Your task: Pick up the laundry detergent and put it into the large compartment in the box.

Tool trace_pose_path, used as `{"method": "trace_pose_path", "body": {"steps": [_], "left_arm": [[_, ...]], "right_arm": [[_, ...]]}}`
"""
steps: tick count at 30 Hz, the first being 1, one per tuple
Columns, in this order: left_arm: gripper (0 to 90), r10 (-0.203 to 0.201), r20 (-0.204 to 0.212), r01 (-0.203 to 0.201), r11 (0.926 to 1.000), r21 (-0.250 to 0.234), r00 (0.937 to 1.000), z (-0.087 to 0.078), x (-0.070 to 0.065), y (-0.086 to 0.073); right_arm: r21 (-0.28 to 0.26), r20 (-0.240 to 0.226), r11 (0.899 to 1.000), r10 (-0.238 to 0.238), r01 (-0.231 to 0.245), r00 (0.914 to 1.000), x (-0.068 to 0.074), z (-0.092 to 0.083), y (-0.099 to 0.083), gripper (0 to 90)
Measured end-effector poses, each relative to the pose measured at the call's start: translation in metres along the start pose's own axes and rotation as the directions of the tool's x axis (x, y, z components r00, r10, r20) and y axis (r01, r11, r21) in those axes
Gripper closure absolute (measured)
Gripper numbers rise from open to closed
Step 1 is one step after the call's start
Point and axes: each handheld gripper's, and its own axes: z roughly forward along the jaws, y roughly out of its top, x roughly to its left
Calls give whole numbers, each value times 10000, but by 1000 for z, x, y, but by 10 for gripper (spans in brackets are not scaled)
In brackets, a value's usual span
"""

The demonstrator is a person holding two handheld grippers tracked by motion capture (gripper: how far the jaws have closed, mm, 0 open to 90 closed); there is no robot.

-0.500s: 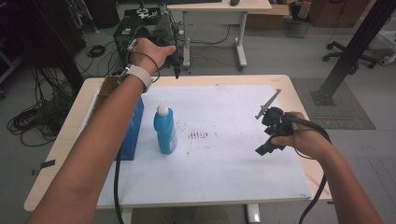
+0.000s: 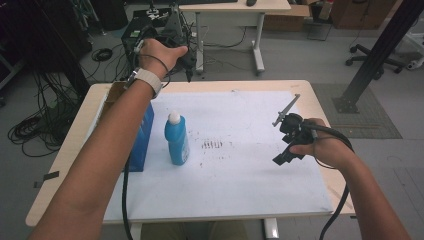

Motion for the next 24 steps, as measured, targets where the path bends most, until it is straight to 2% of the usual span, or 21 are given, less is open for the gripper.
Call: {"method": "trace_pose_path", "body": {"steps": [17, 24], "left_arm": [[68, -178, -255, 179, 9998, 16, 9995, -13, -7, -14], [77, -217, -198, 219, 9997, 104, 9996, -17, -7, -21]], "right_arm": [[29, 13, 10000, -79, 79, 10000, 2, 1, 3, 114], [-9, 26, 9999, -142, 142, 9999, 4, 0, 4, 117]]}}
